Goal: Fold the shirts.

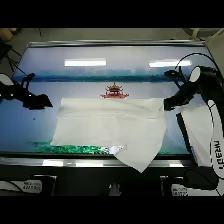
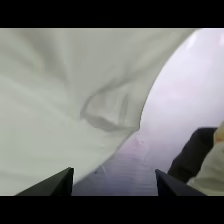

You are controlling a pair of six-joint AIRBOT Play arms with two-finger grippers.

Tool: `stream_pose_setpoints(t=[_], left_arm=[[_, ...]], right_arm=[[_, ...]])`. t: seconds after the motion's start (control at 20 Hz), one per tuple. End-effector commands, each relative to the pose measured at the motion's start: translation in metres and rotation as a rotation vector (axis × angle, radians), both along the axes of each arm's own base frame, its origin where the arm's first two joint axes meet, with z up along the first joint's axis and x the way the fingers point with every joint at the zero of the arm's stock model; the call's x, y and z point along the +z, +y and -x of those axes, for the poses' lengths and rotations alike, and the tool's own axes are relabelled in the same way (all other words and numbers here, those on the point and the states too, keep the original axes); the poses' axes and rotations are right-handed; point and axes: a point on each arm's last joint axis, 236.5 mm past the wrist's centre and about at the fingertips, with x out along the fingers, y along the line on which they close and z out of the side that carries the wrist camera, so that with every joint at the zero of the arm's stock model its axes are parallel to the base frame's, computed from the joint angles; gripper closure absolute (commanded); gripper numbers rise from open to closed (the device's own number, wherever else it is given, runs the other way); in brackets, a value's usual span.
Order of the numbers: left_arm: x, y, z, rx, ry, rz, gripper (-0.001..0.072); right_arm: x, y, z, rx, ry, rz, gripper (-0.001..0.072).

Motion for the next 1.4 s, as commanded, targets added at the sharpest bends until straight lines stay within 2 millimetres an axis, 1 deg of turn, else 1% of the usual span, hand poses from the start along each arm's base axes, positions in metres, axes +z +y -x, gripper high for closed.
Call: stream_pose_setpoints(t=[0.0, 0.1, 0.15, 0.2, 0.3, 0.35, 0.45, 0.55, 0.6, 0.65, 0.7, 0.75, 0.8, 0.85, 0.9, 1.0, 1.05, 1.2, 1.25, 1.35], left_arm=[[-0.002, 0.015, 0.052, 0.068, 0.073, 0.020, 0.0169], [-0.038, 0.002, 0.112, 0.091, 0.183, 0.054, 0.0169], [-0.053, -0.003, 0.134, 0.087, 0.200, 0.058, 0.0171], [-0.064, -0.008, 0.151, 0.091, 0.209, 0.058, 0.0190], [-0.077, -0.015, 0.169, 0.083, 0.215, 0.060, 0.0190], [-0.081, -0.017, 0.173, 0.085, 0.223, 0.066, 0.0190], [-0.087, -0.021, 0.173, 0.101, 0.220, 0.079, 0.0190], [-0.089, -0.030, 0.171, 0.122, 0.216, 0.115, 0.0198], [-0.091, -0.034, 0.169, 0.126, 0.214, 0.125, 0.0218], [-0.093, -0.035, 0.168, 0.131, 0.210, 0.123, 0.0218], [-0.095, -0.037, 0.166, 0.134, 0.208, 0.118, 0.0270], [-0.096, -0.038, 0.165, 0.139, 0.207, 0.113, 0.0355], [-0.096, -0.040, 0.164, 0.138, 0.204, 0.110, 0.0434], [-0.095, -0.045, 0.162, 0.133, 0.201, 0.121, 0.0627], [-0.094, -0.051, 0.160, 0.137, 0.196, 0.139, 0.0682], [-0.090, -0.058, 0.156, 0.151, 0.187, 0.171, 0.0682], [-0.090, -0.058, 0.156, 0.151, 0.187, 0.172, 0.0682], [-0.090, -0.059, 0.157, 0.149, 0.191, 0.174, 0.0682], [-0.090, -0.059, 0.158, 0.147, 0.196, 0.176, 0.0682], [-0.089, -0.060, 0.160, 0.145, 0.203, 0.179, 0.0682]], right_arm=[[-0.005, -0.006, 0.072, -0.033, 0.154, -0.079, 0.0168], [-0.028, 0.028, 0.116, -0.034, 0.214, -0.212, 0.0167], [-0.035, 0.043, 0.128, -0.023, 0.209, -0.262, 0.0165], [-0.040, 0.052, 0.136, -0.032, 0.198, -0.293, 0.0164], [-0.047, 0.049, 0.145, -0.039, 0.195, -0.277, 0.0164], [-0.048, 0.046, 0.147, -0.035, 0.200, -0.260, 0.0164], [-0.051, 0.039, 0.146, -0.031, 0.192, -0.229, 0.0164], [-0.053, 0.032, 0.143, -0.038, 0.179, -0.201, 0.0164], [-0.055, 0.027, 0.142, -0.047, 0.177, -0.176, 0.0164], [-0.058, 0.019, 0.144, -0.056, 0.182, -0.144, 0.0164], [-0.062, 0.013, 0.149, -0.067, 0.198, -0.116, 0.0164], [-0.067, 0.011, 0.156, -0.071, 0.221, -0.103, 0.0161], [-0.073, 0.012, 0.164, -0.073, 0.246, -0.106, 0.0160], [-0.079, 0.016, 0.173, -0.084, 0.271, -0.119, 0.0152], [-0.086, 0.021, 0.180, -0.093, 0.287, -0.138, 0.0147], [-0.101, 0.035, 0.194, -0.128, 0.314, -0.188, 0.0144], [-0.107, 0.044, 0.198, -0.148, 0.317, -0.223, 0.0144], [-0.118, 0.069, 0.196, -0.227, 0.289, -0.327, 0.0145], [-0.120, 0.074, 0.196, -0.246, 0.286, -0.348, 0.0147], [-0.125, 0.078, 0.203, -0.270, 0.301, -0.361, 0.0157]])
